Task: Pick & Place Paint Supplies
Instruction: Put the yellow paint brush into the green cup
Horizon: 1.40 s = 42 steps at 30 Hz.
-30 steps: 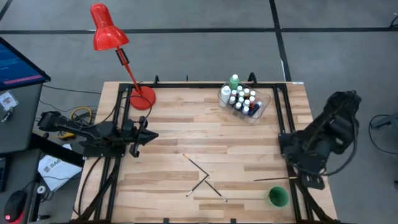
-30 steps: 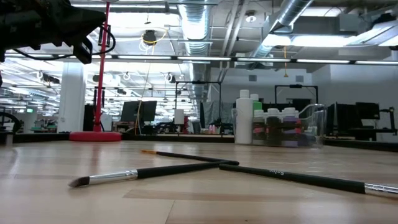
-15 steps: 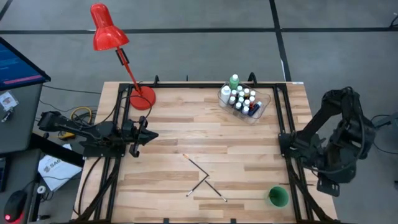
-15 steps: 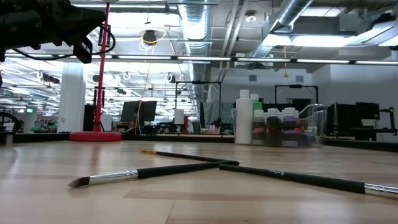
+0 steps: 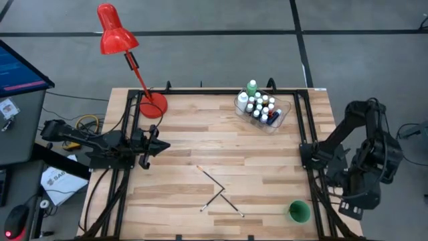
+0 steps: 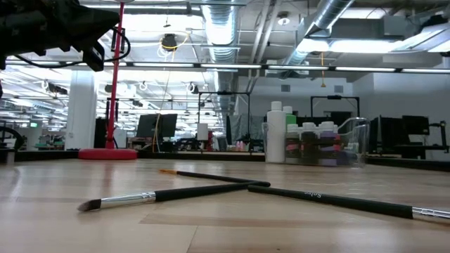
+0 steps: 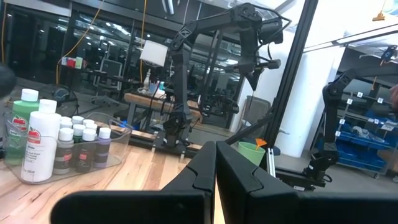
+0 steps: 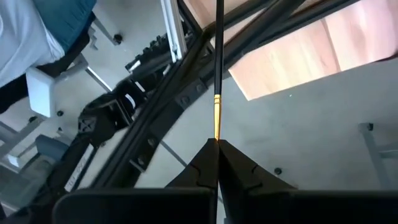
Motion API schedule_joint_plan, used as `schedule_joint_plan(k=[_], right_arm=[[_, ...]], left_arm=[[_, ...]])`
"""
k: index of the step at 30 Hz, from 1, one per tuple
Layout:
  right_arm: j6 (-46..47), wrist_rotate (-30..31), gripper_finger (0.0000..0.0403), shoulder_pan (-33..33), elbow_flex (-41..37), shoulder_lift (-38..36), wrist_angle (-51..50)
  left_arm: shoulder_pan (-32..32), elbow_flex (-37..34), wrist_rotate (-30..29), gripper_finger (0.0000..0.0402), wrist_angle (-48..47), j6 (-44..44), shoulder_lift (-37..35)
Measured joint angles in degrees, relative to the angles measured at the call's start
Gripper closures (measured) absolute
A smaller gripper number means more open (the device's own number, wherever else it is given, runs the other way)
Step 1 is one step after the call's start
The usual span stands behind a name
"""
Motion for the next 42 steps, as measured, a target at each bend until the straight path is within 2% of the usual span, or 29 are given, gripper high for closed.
schedule_joint_plan(k=[4, 7, 12, 24, 33, 37, 42], right_arm=[[-0.35, -0.08, 0.0403, -2.62, 0.00, 1.47, 0.03], [-2.58, -2.77, 0.0403, -4.85, 0.00, 2.86, -0.01], [-8.84, -9.47, 0.0403, -8.90, 0.00, 6.11, 0.01], [-25.50, -15.74, 0.0403, -18.35, -0.02, 14.06, -0.03], [-35.00, -20.41, 0.0403, -22.05, -0.02, 19.49, 0.03], [-35.86, -21.96, 0.0403, -22.42, -0.02, 18.85, 0.06], [-29.48, -21.80, 0.0403, -21.56, -0.02, 14.52, 0.03]], left_arm=[[-0.01, 0.01, 0.01, 0.0400, 0.08, 0.00, 0.00], [0.00, 0.02, 0.02, 0.0400, 0.10, 0.00, 0.00], [-0.02, 0.00, 0.00, 0.0400, 0.08, 0.00, 0.02], [-0.02, 0.00, 0.02, 0.0400, 0.11, 0.00, 0.00], [-0.01, 0.00, 0.00, 0.0400, 0.15, 0.00, 0.00], [0.00, 0.00, 0.00, 0.0400, 0.17, 0.00, 0.02], [-0.02, 0.00, 0.02, 0.0400, 0.22, 0.00, 0.00]])
